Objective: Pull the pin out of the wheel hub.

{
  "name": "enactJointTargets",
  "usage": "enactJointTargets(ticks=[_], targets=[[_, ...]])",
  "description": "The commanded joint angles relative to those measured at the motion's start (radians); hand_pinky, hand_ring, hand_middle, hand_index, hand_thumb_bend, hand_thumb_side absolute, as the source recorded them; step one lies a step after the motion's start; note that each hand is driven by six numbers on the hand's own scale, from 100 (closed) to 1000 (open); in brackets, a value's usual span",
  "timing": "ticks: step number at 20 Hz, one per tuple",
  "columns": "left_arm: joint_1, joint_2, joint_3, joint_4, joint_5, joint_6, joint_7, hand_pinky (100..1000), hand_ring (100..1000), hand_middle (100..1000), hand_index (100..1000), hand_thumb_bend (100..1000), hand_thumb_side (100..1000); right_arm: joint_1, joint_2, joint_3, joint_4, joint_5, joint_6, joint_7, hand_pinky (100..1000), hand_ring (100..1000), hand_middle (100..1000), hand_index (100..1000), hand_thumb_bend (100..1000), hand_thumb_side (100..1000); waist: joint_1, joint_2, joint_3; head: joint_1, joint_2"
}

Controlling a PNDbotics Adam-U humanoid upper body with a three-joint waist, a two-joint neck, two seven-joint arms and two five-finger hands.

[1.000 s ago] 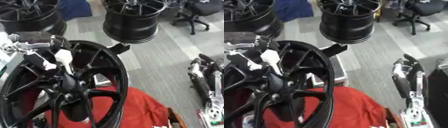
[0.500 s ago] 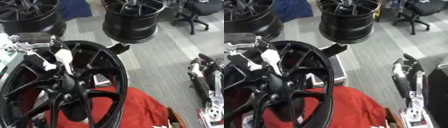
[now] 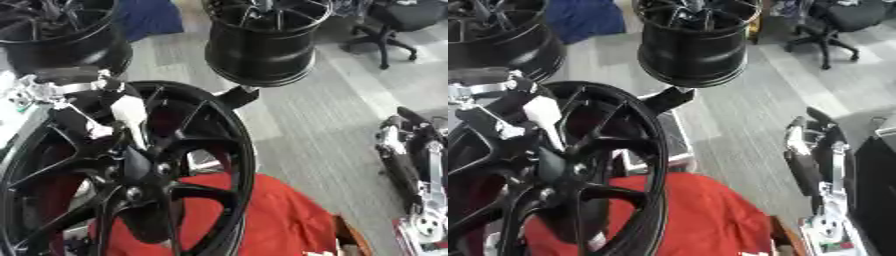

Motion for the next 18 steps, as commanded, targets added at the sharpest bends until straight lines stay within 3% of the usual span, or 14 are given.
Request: enactJointTargets(ticks=[1,6,9,11,13,16,18], targets=[[-0.04,0.024,0.05,-0.035,0.061,-0.273,-0.305,498,438,386,614,100,260,-0.007,-0.016,-0.004,-0.024,-0.008,0.001,-0.001,521,584,605,812,100,500,-0.001,-0.011,0.0,-0.001,-0.003],[-0.055,0.044,0.091,-0.082,0.14,-0.227,-0.305,496,438,387,618,100,256,-0.005,-0.016,-0.005,-0.024,-0.007,0.002,-0.001,521,585,605,812,100,499,0.0,-0.015,0.003,-0.004,-0.003],[-0.057,0.064,0.087,-0.1,0.19,-0.194,-0.305,546,515,559,743,100,261,-0.005,-0.018,-0.005,-0.024,-0.006,0.002,0.0,521,585,605,812,100,499,0.002,-0.018,0.004,-0.005,-0.003],[-0.06,0.078,0.063,-0.11,0.209,-0.177,-0.305,585,566,666,819,100,269,-0.005,-0.019,-0.004,-0.024,-0.007,0.002,0.001,521,585,605,812,100,499,0.003,-0.019,0.003,-0.005,-0.003],[-0.064,0.09,0.028,-0.121,0.194,-0.178,-0.305,601,589,746,868,100,337,-0.006,-0.021,-0.002,-0.024,-0.007,0.002,0.003,521,585,605,811,100,503,0.004,-0.019,0.0,-0.003,-0.003],[-0.065,0.108,-0.026,-0.136,0.152,-0.207,-0.305,609,598,800,891,100,427,-0.008,-0.023,-0.001,-0.024,-0.007,0.002,0.005,521,585,605,811,100,501,0.006,-0.019,-0.006,-0.001,-0.003],[-0.065,0.117,-0.052,-0.137,0.122,-0.23,-0.305,622,610,819,894,100,426,-0.008,-0.024,-0.001,-0.024,-0.008,0.002,0.005,521,585,606,811,100,502,0.009,-0.018,-0.008,-0.002,-0.003]])
